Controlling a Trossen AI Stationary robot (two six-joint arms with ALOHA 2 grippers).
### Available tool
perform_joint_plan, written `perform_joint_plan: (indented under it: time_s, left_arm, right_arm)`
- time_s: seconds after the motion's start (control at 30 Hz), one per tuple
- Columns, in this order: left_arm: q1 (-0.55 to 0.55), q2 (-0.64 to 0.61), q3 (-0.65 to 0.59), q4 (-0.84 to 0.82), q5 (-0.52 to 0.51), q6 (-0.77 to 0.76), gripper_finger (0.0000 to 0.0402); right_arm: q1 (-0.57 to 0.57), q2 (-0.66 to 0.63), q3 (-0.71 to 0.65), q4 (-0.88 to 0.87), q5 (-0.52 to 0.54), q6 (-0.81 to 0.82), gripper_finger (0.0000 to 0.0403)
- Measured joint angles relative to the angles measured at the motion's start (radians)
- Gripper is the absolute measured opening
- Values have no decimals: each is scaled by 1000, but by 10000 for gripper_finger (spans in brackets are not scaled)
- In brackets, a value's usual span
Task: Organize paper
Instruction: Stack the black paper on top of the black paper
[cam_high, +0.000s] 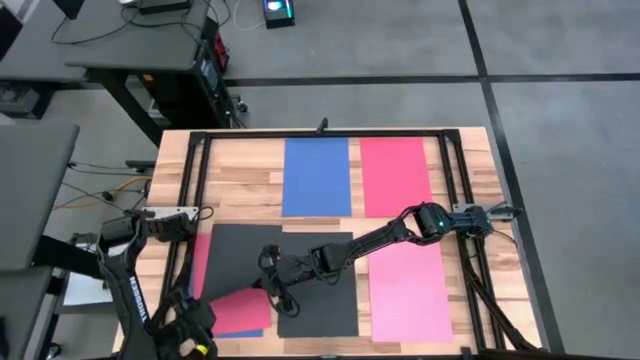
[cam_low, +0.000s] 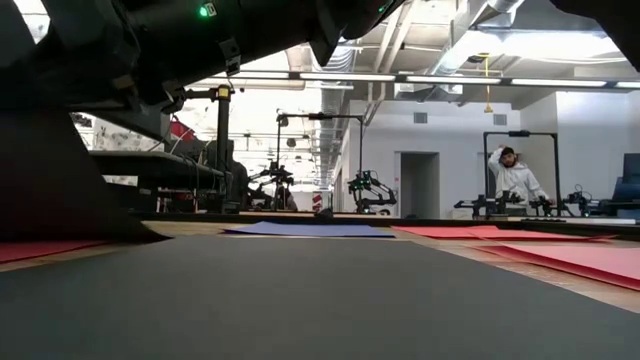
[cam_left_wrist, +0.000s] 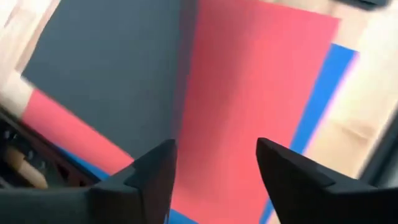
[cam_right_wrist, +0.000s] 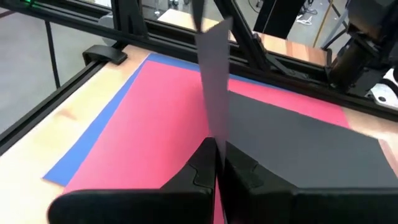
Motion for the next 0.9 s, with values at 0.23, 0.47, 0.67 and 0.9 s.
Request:
perform_joint_plan:
  time_s: [0.23,0.47,0.67,0.9]
  left_arm:
    - [13,-1,-31,-69,71,-47,239]
    - [24,-3,-71,-25,118,-36,243]
    - [45,-3,-155,104,155,1,243]
    - [70,-2,-201,47,210,-42,199]
  right_arm:
    - [0,-3,0,-10,-3,-12,0]
    - [2,-3,0,-14,-3,-15,0]
    - [2,-3,0,-13,-4,-15,0]
    - [2,-3,1,-12,-5,-15,0]
